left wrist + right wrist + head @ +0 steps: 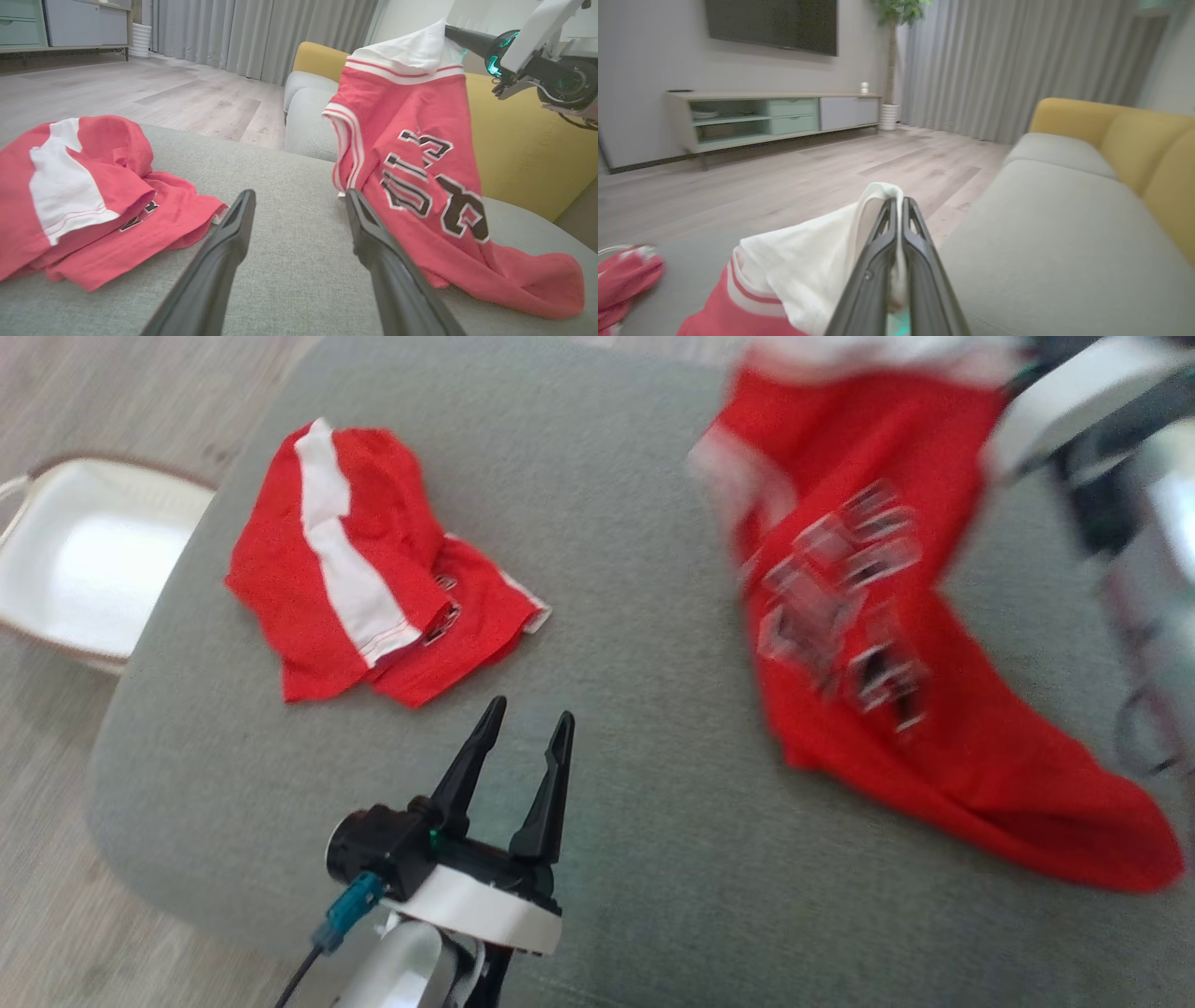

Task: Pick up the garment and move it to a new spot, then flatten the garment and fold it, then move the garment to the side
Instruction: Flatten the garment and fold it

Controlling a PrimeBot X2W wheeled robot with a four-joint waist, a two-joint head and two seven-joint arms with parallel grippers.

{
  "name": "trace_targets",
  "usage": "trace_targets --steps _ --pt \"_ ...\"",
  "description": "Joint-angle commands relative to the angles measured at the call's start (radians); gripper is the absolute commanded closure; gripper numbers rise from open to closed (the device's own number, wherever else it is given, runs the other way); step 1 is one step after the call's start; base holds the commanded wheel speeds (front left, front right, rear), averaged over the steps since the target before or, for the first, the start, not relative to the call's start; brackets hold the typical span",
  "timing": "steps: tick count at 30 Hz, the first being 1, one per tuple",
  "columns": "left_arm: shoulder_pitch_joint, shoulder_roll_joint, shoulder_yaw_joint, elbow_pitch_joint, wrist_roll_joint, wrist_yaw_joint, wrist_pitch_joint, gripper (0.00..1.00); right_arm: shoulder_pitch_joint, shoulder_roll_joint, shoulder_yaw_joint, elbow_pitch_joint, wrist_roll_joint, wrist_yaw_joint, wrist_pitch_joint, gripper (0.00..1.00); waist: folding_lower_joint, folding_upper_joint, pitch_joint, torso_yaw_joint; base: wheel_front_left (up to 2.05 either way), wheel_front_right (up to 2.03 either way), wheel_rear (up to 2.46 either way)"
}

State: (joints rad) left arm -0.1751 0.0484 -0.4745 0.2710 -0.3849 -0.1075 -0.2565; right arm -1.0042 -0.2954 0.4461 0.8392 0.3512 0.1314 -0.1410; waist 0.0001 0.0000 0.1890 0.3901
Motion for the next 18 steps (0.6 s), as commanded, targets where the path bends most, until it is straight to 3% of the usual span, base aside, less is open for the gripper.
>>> trace_targets --steps 1,2,3,10,18 --pt "-0.043 0.002 0.02 -0.033 -0.013 -0.004 -0.005 0.0 -0.1 -0.018 -0.034 0.06 -0.056 -0.001 -0.032 1.0 -0.0001 0.0 0.044 0.047 0.0 0.0 0.0" --pt "-0.046 0.002 0.018 -0.034 -0.017 -0.003 -0.005 0.0 -0.129 -0.036 -0.045 0.109 -0.097 -0.001 -0.036 0.67 -0.0001 0.0 0.052 0.055 0.0 0.0 0.0" --pt "-0.048 0.002 0.014 -0.034 -0.02 -0.002 -0.005 0.0 -0.154 -0.05 -0.065 0.159 -0.13 -0.001 -0.039 0.0 -0.0001 0.0 0.058 0.062 0.0 0.0 0.0" --pt "-0.05 0.002 0.014 -0.029 -0.025 0.004 -0.005 0.0 -0.243 -0.073 -0.201 0.334 -0.307 -0.001 -0.085 0.0 -0.0001 0.0 0.065 0.066 0.0 0.0 0.0" --pt "-0.045 0.002 0.047 -0.028 -0.01 0.008 -0.005 0.0 -0.154 0.061 -0.3 0.338 -0.39 -0.001 -0.118 0.0 -0.0001 0.0 0.009 -0.022 0.0 0.0 0.0"
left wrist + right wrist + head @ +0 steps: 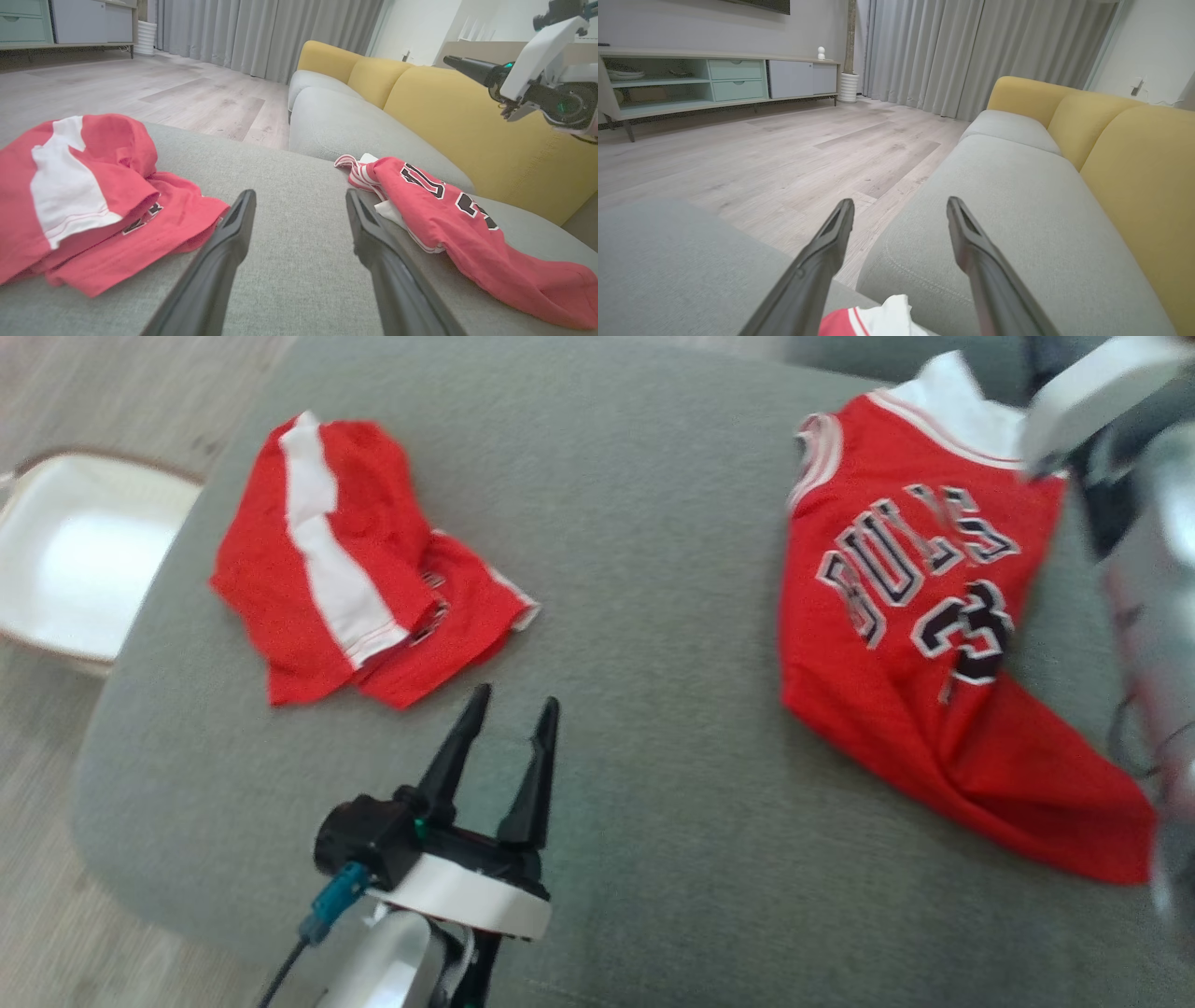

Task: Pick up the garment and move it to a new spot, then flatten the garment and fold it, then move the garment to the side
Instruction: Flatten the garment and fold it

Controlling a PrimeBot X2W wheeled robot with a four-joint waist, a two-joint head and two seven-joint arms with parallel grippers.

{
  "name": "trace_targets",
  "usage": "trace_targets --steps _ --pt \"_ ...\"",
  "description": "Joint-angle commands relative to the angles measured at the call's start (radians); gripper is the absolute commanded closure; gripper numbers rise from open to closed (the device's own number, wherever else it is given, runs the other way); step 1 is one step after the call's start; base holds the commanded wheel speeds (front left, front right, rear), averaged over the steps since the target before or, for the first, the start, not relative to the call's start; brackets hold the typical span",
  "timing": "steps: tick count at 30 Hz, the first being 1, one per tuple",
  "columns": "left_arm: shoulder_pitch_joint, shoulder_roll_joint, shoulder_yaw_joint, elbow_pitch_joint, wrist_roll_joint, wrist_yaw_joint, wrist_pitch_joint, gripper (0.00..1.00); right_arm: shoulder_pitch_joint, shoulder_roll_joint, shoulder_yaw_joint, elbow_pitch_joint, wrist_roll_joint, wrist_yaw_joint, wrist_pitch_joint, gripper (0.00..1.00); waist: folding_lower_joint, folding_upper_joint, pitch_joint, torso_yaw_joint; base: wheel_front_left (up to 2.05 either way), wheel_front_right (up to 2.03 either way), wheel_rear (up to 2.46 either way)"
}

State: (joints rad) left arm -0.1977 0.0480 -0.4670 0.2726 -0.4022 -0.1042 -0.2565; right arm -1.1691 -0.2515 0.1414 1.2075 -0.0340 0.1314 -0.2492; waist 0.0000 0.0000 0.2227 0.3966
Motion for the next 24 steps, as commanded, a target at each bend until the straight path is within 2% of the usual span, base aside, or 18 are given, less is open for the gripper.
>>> trace_targets --steps 1,5,10,11,20,24 --pt "-0.02 0.002 0.046 -0.029 0.011 0.005 -0.005 0.0 0.033 0.031 -0.001 -0.047 -0.005 -0.001 -0.011 0.0 0.0 0.0 -0.033 -0.043 0.0 0.0 0.0" --pt "-0.005 0.002 0.081 -0.03 0.028 0.005 -0.005 0.0 0.161 0.092 -0.007 -0.16 0.023 -0.001 -0.012 0.0 0.0 0.0 -0.072 -0.109 0.0 0.0 0.0" --pt "0.023 0.002 0.118 -0.03 0.051 0.0 -0.005 0.0 0.353 0.137 -0.017 -0.289 0.086 -0.001 -0.012 0.0 0.0 0.0 -0.115 -0.18 0.0 0.0 0.0" --pt "0.034 0.002 0.129 -0.031 0.06 -0.002 -0.005 0.0 0.43 0.152 -0.022 -0.343 0.109 -0.001 -0.012 0.0 0.0 0.0 -0.13 -0.203 0.0 0.0 0.0" --pt "0.074 0.002 0.21 -0.071 0.088 -0.011 -0.005 0.0 0.815 0.196 -0.061 -0.695 0.171 -0.001 -0.012 0.0 0.0 0.0 -0.159 -0.286 0.0 0.0 0.0" --pt "0.077 0.002 0.231 -0.076 0.098 -0.015 -0.005 0.0 0.933 0.2 -0.074 -0.8 0.196 -0.001 -0.013 0.0 0.0 0.0 -0.155 -0.311 0.0 0.0 0.0"
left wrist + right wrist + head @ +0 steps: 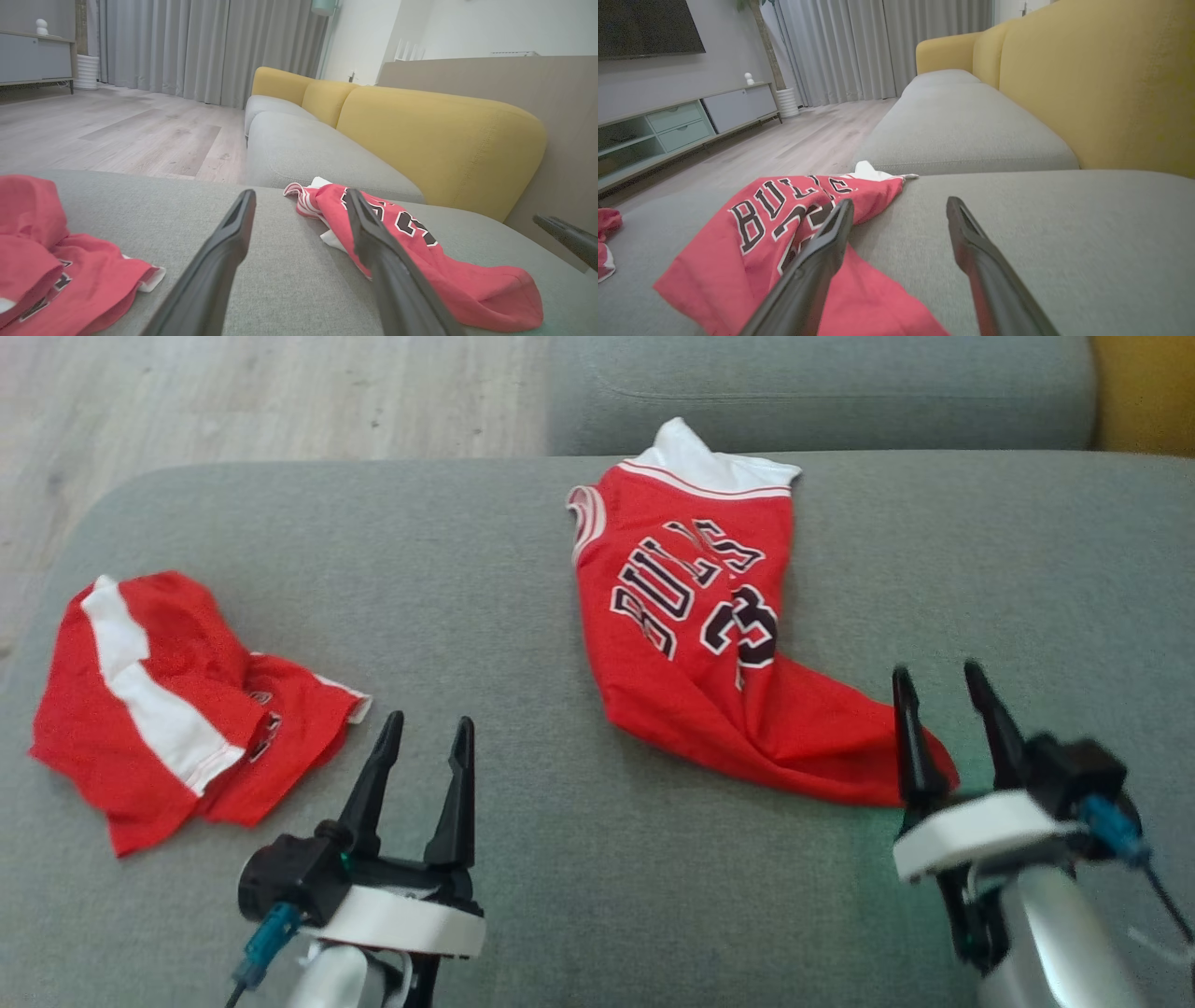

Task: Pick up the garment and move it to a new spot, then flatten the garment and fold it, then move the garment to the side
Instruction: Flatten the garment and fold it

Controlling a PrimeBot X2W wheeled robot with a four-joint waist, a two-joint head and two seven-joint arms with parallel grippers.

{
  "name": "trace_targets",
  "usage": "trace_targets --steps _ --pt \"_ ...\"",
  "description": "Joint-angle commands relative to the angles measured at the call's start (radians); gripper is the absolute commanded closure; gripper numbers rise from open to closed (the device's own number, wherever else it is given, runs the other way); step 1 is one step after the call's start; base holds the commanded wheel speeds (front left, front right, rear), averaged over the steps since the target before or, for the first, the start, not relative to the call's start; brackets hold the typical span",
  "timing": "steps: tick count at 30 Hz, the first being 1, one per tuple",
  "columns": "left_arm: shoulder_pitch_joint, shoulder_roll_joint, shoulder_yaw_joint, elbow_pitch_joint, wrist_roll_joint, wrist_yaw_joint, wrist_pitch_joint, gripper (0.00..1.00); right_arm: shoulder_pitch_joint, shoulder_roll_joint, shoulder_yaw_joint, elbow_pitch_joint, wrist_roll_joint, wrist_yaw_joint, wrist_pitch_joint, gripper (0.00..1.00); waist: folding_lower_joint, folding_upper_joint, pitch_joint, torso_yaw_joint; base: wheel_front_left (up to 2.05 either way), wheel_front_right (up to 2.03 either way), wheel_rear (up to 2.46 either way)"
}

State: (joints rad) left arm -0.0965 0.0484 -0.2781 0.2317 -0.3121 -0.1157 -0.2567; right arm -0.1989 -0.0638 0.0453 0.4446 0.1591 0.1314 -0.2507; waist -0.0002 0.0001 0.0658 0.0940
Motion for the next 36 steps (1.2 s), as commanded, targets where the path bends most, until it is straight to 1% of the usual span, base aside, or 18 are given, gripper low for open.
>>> trace_targets --steps 1,6,10,12,16,20,24,27,32,33,34,36 --pt "-0.024 0.002 0.044 -0.036 0.008 -0.004 -0.005 0.0 -0.021 0.013 0.023 -0.045 0.002 -0.001 -0.011 0.0 0.0002 -0.0001 0.004 -0.014 0.0 0.0 0.0" --pt "-0.021 0.002 0.025 -0.026 0.011 -0.008 -0.005 0.0 0.007 0.013 0.034 -0.067 0.021 -0.001 -0.011 0.0 0.0002 -0.0001 0.005 -0.023 0.0 0.0 0.0" --pt "-0.023 0.002 0.017 -0.027 0.008 -0.009 -0.005 0.0 -0.012 0.013 0.041 -0.049 -0.002 -0.001 -0.009 0.0 0.0002 -0.0001 0.011 -0.018 0.0 0.0 0.0" --pt "-0.028 0.002 0.009 -0.026 0.008 -0.01 -0.005 0.0 -0.035 0.013 0.034 -0.028 -0.021 -0.001 0.009 0.0 0.0002 -0.0001 0.018 -0.009 0.0 0.0 0.0" --pt "-0.04 0.002 0.0 -0.022 0.006 -0.011 -0.005 0.0 -0.092 0.013 0.002 0.048 -0.053 -0.001 0.097 0.0 0.0002 -0.0001 0.038 0.02 0.0 0.0 0.0" --pt "-0.052 0.002 -0.017 -0.014 -0.003 -0.012 -0.005 0.0 -0.156 0.012 -0.005 0.139 -0.054 -0.001 0.182 0.0 0.0002 -0.0001 0.057 0.058 0.0 0.0 0.0" --pt "-0.062 0.002 -0.031 -0.008 -0.01 -0.012 -0.005 0.0 -0.22 -0.011 0.016 0.238 -0.036 -0.001 0.269 0.0 0.0002 -0.0001 0.077 0.098 0.0 0.0 0.0" --pt "-0.067 0.002 -0.035 -0.004 -0.015 -0.012 -0.005 0.0 -0.263 -0.039 0.038 0.309 -0.024 -0.001 0.34 0.0 0.0002 -0.0001 0.088 0.121 0.0 0.0 0.0" --pt "-0.071 0.002 -0.042 0.0 -0.021 -0.012 -0.005 0.0 -0.311 -0.062 0.107 0.394 0.013 -0.001 0.425 0.0 0.0002 -0.0001 0.098 0.142 0.0 0.0 0.0" --pt "-0.072 0.002 -0.043 0.001 -0.022 -0.012 -0.005 0.0 -0.318 -0.068 0.128 0.403 0.021 -0.001 0.431 0.52 0.0002 -0.0001 0.098 0.144 0.0 0.0 0.0" --pt "-0.073 0.002 -0.044 0.002 -0.023 -0.012 -0.005 0.0 -0.324 -0.075 0.14 0.407 0.029 -0.001 0.423 1.0 0.0002 -0.0001 0.099 0.145 0.0 0.0 0.0" --pt "-0.073 0.002 -0.044 0.002 -0.025 -0.011 -0.005 0.0 -0.337 -0.084 0.152 0.415 0.047 -0.001 0.409 1.0 0.0002 -0.0001 0.098 0.144 0.0 0.0 0.0"
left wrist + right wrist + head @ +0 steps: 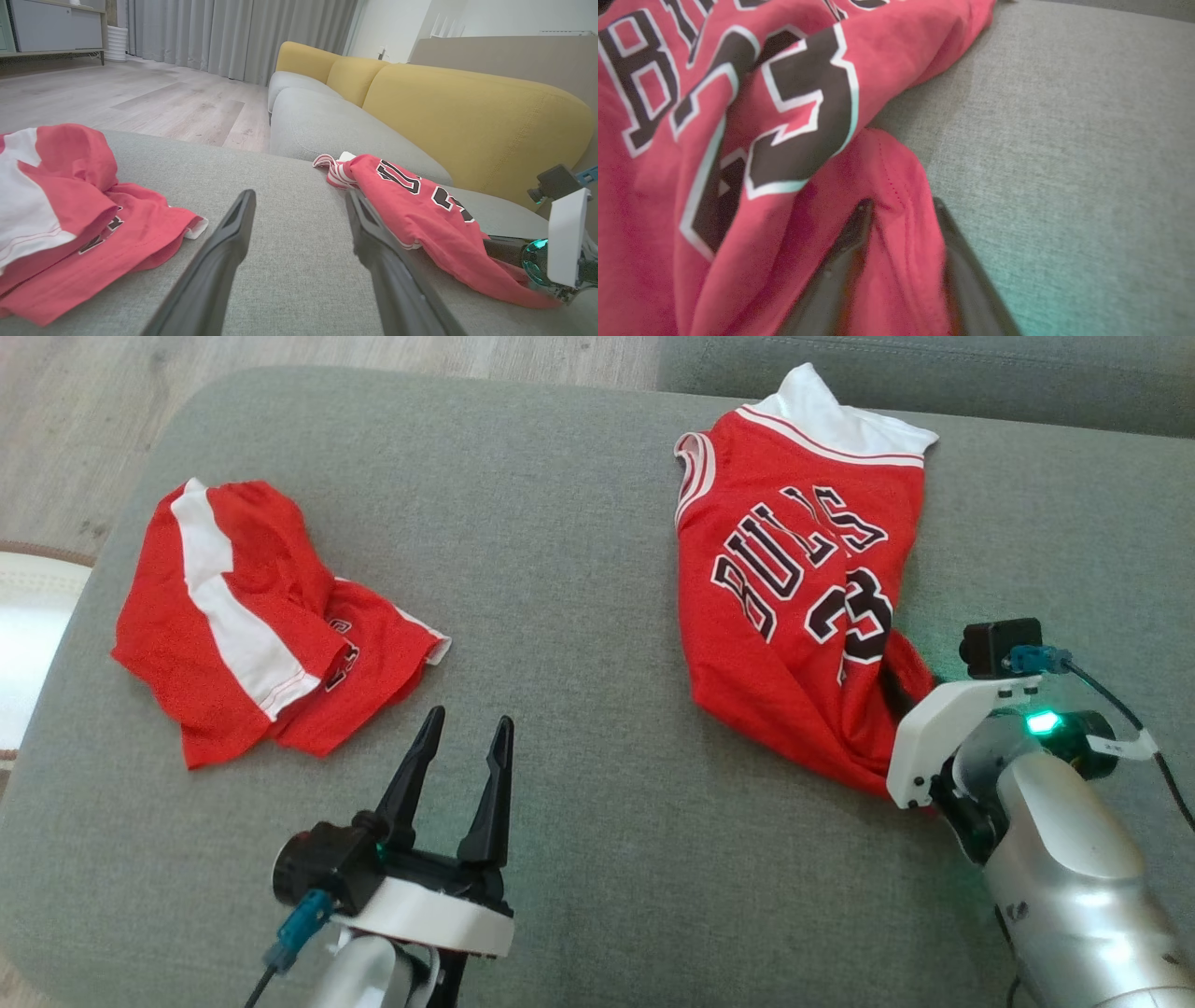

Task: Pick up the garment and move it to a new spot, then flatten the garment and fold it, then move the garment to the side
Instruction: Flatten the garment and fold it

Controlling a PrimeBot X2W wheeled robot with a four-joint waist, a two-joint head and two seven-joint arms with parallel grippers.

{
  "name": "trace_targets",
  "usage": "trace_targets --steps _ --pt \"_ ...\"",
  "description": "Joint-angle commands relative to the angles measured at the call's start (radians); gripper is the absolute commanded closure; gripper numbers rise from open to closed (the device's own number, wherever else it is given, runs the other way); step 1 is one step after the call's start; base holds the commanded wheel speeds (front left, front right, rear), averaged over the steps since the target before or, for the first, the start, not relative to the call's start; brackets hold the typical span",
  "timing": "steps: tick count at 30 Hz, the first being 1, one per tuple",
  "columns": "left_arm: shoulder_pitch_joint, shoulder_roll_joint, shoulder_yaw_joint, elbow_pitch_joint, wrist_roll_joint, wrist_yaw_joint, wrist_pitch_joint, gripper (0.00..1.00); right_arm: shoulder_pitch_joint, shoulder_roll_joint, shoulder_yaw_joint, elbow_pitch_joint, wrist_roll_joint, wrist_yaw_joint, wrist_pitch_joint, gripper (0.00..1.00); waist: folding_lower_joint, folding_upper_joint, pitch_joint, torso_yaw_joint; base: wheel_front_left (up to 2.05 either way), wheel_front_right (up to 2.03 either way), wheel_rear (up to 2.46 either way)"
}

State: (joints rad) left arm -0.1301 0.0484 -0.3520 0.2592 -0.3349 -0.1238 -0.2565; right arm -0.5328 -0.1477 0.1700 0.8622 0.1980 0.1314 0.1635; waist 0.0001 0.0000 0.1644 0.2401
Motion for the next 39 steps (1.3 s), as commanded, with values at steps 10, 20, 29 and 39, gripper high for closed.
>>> trace_targets --steps 10,20,29,39 --pt "-0.04 0.002 0.033 -0.024 0.0 0.002 -0.005 0.0 -0.1 -0.105 -0.124 0.046 -0.012 -0.001 -0.113 1.0 -0.0001 0.0 -0.019 -0.048 0.0 0.0 0.0" --pt "-0.047 0.002 0.01 -0.026 -0.007 0.001 -0.005 0.0 -0.211 -0.189 -0.535 0.072 -0.263 -0.001 -0.238 1.0 -0.0001 0.0 -0.013 -0.055 0.0 0.0 0.0" --pt "-0.047 0.002 0.004 -0.018 -0.011 0.001 -0.005 0.0 -0.248 -0.107 -0.914 -0.022 -0.618 -0.001 -0.235 0.91 -0.0001 0.0 -0.013 -0.029 0.0 0.0 0.0" --pt "-0.022 0.002 0.028 -0.015 0.003 0.003 -0.005 0.0 -0.28 0.037 -0.913 0.029 -0.687 -0.001 -0.332 0.0 -0.0001 0.0 -0.05 -0.07 0.0 0.0 0.0"
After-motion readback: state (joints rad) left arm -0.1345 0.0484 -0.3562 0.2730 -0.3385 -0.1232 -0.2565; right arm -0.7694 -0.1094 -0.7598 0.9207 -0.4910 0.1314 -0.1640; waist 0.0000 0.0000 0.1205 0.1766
